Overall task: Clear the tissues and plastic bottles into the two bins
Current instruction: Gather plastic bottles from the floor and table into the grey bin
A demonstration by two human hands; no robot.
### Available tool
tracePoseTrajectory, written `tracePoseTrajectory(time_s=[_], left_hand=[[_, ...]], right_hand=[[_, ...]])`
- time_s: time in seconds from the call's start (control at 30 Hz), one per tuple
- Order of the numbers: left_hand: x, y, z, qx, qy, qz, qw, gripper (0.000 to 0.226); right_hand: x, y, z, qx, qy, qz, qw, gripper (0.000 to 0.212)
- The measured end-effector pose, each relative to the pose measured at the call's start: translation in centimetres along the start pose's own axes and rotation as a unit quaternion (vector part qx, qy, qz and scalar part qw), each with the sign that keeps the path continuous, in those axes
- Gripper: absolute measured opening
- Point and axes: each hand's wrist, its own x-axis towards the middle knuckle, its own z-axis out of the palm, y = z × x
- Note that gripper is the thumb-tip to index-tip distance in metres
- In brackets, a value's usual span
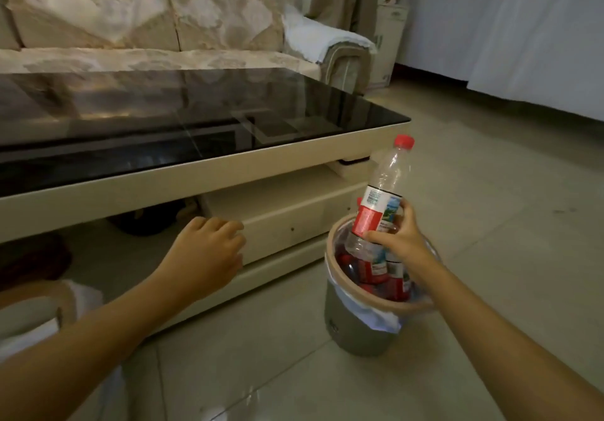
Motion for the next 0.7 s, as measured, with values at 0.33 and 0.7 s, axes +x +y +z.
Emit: tracePoseTrajectory(time_s=[0.33, 0.7], left_hand=[[1.7, 4.3, 4.1, -0.03, 0.009, 0.046, 0.998, 0.028], [-1.6, 3.7, 6.4, -0.042, -0.014, 0.006, 0.999, 0.045]], right_hand=[[0.2, 5.2, -2.5, -0.131, -0.05, 0.043, 0.989, 0.103], [-1.9, 2.8, 0.2, -0.43, 0.111, -0.232, 0.866, 0.07]])
